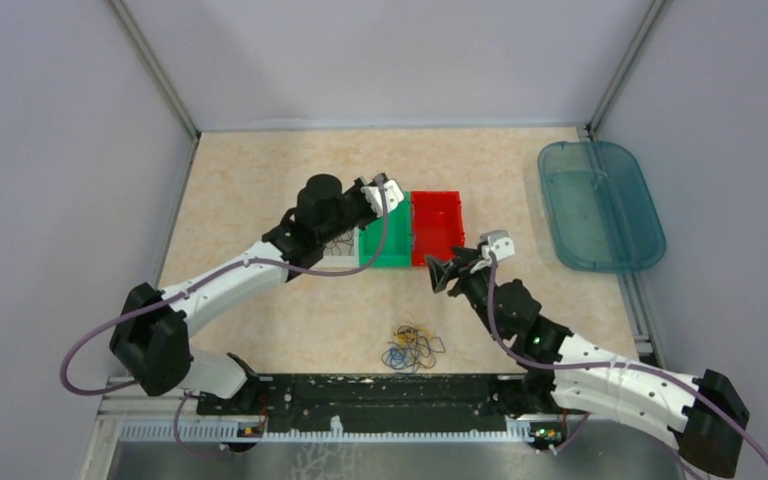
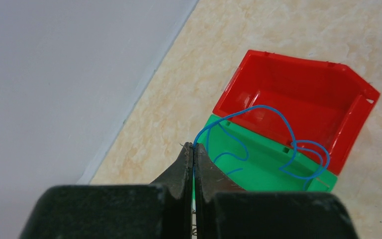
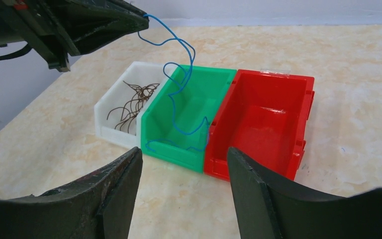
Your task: Untangle the cables
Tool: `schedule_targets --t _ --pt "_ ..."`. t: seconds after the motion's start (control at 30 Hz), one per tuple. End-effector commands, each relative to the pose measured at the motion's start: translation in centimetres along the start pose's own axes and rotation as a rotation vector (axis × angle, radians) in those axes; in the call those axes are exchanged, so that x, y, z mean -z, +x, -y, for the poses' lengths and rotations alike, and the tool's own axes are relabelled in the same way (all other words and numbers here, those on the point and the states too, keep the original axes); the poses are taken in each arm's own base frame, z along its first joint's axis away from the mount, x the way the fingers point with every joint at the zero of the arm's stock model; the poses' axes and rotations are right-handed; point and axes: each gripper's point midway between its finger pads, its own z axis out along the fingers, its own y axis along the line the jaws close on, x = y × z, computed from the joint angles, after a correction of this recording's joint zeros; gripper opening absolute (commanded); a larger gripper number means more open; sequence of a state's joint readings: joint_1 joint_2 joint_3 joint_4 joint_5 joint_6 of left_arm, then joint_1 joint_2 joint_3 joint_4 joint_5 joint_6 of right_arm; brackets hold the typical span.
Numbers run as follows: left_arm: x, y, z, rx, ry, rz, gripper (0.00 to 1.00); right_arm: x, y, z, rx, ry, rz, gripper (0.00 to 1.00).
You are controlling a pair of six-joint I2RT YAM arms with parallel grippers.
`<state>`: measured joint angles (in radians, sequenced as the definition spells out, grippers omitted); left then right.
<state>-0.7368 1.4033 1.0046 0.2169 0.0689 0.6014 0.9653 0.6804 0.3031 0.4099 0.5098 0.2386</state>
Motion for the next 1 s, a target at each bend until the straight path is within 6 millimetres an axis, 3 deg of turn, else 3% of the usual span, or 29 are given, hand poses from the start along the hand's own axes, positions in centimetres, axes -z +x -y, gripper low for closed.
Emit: schedule_targets --t 0.0,0.2,0.5,0.83,0.97 --pt "-0.5 1.6 -2.4 0.014 -0.083 -0.019 0.0 0.2 -2.3 -0.2 -0.03 -0.004 0.051 0.64" --pt "-0.1 1.4 -4.6 0.03 -0.11 0.003 0.0 0.2 -2.0 -0.1 -0.032 -0.005 0.047 0.63" --pt "-0.9 2.5 -2.3 0.014 -0.01 -0.002 0.0 0.2 -2.0 -0.2 -0.041 -0.008 0.051 0.62" --pt "-3.0 6.8 1.2 0.022 0.115 -0.122 0.0 0.3 -2.4 0.0 -0.036 -0.003 0.06 0.61" --pt "-4.0 5.7 1.8 -0.001 0.172 -0.073 0.0 0.2 -2.4 -0.2 -0.045 -0.002 0.053 0.61"
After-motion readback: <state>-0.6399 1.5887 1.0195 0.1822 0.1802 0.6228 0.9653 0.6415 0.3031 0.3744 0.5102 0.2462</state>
